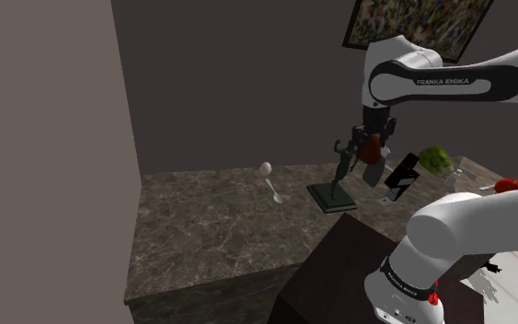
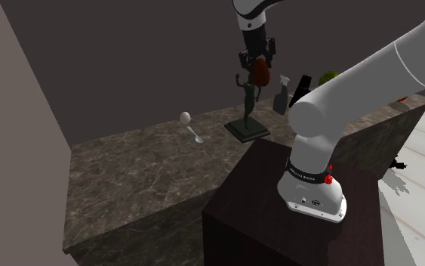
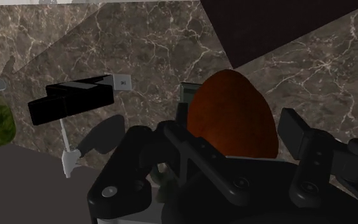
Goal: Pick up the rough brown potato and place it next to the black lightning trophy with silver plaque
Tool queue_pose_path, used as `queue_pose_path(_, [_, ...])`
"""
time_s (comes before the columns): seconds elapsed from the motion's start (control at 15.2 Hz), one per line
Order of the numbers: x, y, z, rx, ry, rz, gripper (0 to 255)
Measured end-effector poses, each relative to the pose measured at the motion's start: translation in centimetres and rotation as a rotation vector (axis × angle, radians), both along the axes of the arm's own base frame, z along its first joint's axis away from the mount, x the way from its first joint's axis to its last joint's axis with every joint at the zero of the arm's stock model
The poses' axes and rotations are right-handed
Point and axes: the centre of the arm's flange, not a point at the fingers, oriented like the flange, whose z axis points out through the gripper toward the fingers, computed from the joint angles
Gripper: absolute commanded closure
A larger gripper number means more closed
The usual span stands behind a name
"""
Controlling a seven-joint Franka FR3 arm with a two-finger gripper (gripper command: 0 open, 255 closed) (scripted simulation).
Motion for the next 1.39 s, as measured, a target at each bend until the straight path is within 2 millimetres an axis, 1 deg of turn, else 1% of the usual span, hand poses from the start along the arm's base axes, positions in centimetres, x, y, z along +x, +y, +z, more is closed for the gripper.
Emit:
queue_pose_path(0.2, [-2.3,-3.1,-0.4,0.000,0.000,0.001,255])
queue_pose_path(0.26, [-2.8,-4.5,-0.3,0.000,0.000,0.000,255])
queue_pose_path(0.33, [-3.5,-5.4,0.0,0.000,0.000,0.000,255])
queue_pose_path(0.79, [-8.7,-13.0,-0.5,0.001,-0.001,0.001,255])
queue_pose_path(0.99, [-11.0,-16.3,-0.3,0.001,-0.001,0.001,255])
queue_pose_path(1.19, [-12.6,-19.8,-0.5,0.001,-0.001,0.001,255])
queue_pose_path(1.25, [-13.4,-20.8,-0.3,0.000,0.000,0.001,255])
queue_pose_path(1.39, [-14.0,-21.5,-0.9,0.000,0.000,0.001,255])
